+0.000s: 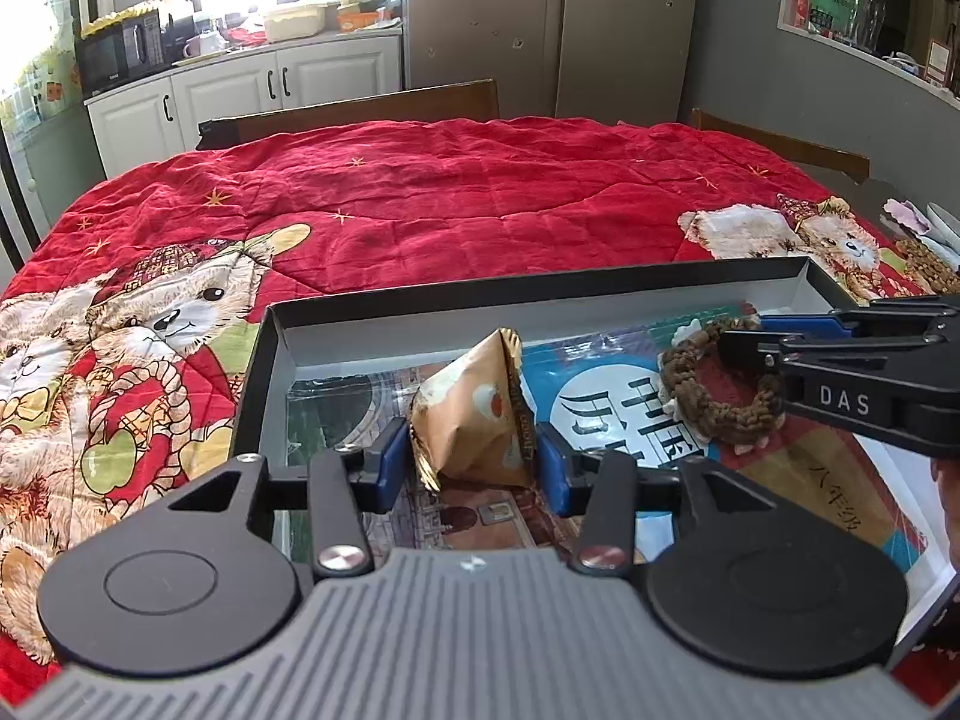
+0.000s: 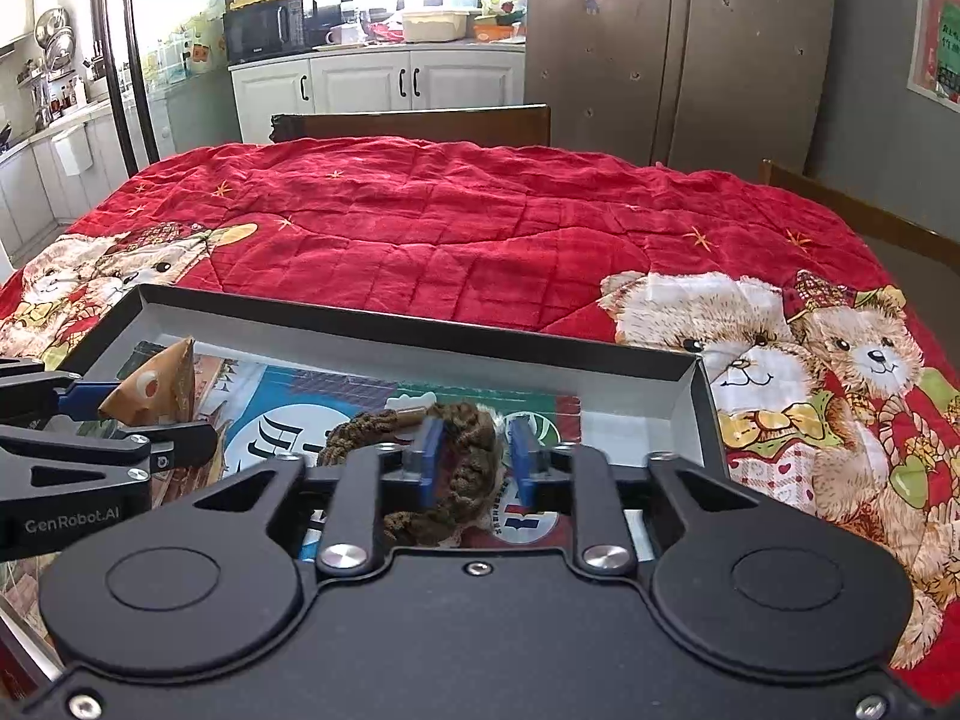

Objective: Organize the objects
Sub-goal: 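Lower both items into the black box and open both grippers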

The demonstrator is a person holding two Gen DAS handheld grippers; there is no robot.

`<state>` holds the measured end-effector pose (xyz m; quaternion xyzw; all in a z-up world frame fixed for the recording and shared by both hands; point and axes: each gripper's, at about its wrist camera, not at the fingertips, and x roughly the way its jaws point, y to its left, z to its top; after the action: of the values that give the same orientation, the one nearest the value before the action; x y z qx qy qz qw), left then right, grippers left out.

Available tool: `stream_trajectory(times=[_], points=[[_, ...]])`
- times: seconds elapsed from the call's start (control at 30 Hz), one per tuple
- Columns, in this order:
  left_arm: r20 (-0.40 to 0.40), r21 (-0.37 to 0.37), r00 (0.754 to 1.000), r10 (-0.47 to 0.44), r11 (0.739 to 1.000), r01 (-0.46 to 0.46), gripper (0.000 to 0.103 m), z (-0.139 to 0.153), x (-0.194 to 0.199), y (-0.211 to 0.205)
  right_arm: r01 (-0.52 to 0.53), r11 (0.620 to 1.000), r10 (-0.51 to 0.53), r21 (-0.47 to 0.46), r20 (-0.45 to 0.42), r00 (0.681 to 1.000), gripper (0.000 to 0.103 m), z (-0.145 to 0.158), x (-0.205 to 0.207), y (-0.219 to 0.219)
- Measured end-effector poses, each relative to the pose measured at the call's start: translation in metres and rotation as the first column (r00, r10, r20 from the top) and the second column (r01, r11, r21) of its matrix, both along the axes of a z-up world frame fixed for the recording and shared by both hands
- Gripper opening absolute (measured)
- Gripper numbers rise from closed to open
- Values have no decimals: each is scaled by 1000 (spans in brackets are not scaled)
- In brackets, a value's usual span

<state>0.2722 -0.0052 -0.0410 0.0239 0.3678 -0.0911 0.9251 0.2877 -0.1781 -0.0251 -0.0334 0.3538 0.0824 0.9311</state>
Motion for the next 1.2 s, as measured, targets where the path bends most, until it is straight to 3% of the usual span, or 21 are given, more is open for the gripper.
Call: stream_trajectory(times=[0.43,0.6,0.83,1.0,1.13,1.2], points=[[51,11,999,-3,1000,2,70,8,-7,-1,2,1000,-2,8,72,997,51,7,-9,-1],[72,-4,997,-2,1000,2,79,14,-9,0,-2,999,-3,46,119,993,67,12,-15,-8],[117,8,993,10,1000,-11,85,20,-16,-1,-20,988,-13,153,213,977,71,25,-33,-24],[194,9,981,19,1000,-21,89,26,-25,1,-39,985,-6,168,259,966,77,36,-46,-32],[229,-9,973,13,1000,-12,89,25,-34,3,-113,990,86,90,260,962,75,51,-45,-26],[223,-3,975,-10,1000,11,89,26,-39,4,-92,987,53,134,268,962,73,58,-45,-26]])
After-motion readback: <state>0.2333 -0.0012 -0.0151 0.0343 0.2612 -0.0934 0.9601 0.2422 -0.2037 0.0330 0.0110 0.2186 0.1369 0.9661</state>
